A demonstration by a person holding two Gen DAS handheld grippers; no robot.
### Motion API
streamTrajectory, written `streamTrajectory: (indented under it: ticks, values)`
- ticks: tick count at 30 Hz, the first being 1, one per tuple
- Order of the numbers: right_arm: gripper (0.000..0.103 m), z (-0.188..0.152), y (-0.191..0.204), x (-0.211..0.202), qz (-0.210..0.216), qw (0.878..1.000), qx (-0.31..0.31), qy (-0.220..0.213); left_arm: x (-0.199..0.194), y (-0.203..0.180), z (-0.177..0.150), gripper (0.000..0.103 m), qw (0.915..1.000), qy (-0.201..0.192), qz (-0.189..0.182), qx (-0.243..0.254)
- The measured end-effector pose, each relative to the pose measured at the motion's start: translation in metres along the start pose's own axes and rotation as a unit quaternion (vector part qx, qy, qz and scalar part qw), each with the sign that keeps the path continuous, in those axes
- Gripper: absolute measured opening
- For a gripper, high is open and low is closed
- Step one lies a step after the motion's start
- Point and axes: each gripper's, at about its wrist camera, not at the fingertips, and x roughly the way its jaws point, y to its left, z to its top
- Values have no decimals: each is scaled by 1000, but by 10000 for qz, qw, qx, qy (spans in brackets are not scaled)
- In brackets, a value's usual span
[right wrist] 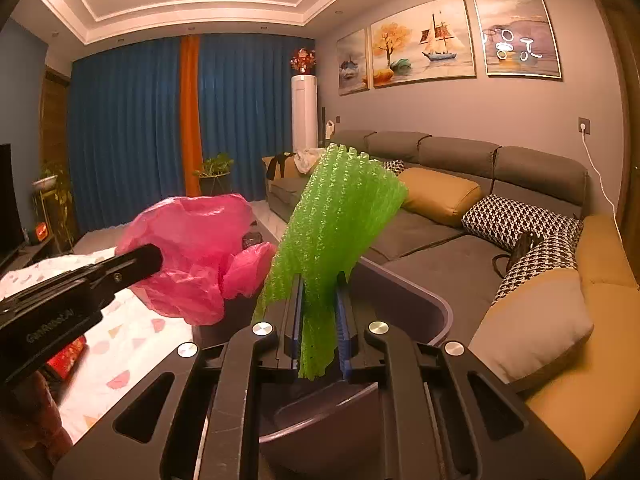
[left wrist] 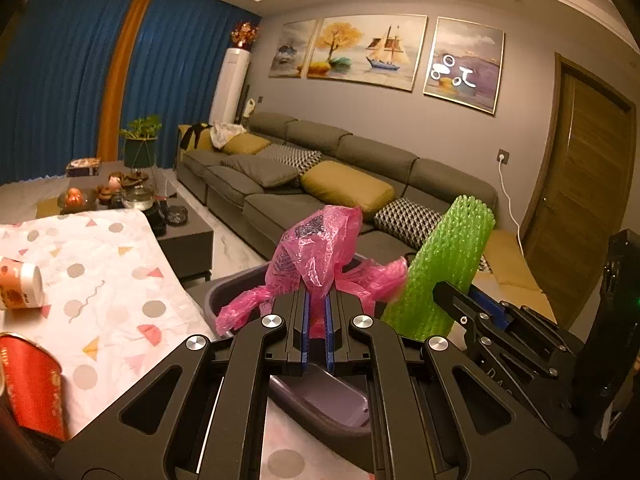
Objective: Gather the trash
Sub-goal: 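Carry the pink bag and green net over the grey bin with both tools, then open both tools to drop the pink bag and green net into the bin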
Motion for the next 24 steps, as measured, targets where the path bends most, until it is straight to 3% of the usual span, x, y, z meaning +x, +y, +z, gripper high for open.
streamTrajectory:
  ticks: [8,16,18,21,23,24]
  values:
    - [19,-1,-1,12,47,9999,58,102,25,6,-4,5,9996,213,-97,-176]
    - [24,0,-5,19,109,9997,136,183,43,14,-9,6,9970,476,-437,-419]
    - [26,1,-7,22,107,9996,165,209,46,16,-12,12,9967,545,-400,-441]
    - [40,1,-8,24,131,9994,205,257,49,23,-14,30,9960,607,-354,-551]
    - [43,0,-8,23,124,9994,217,259,46,24,-16,46,9963,580,-287,-572]
    - [43,0,-8,24,105,9994,223,261,44,27,-16,49,9964,545,-241,-610]
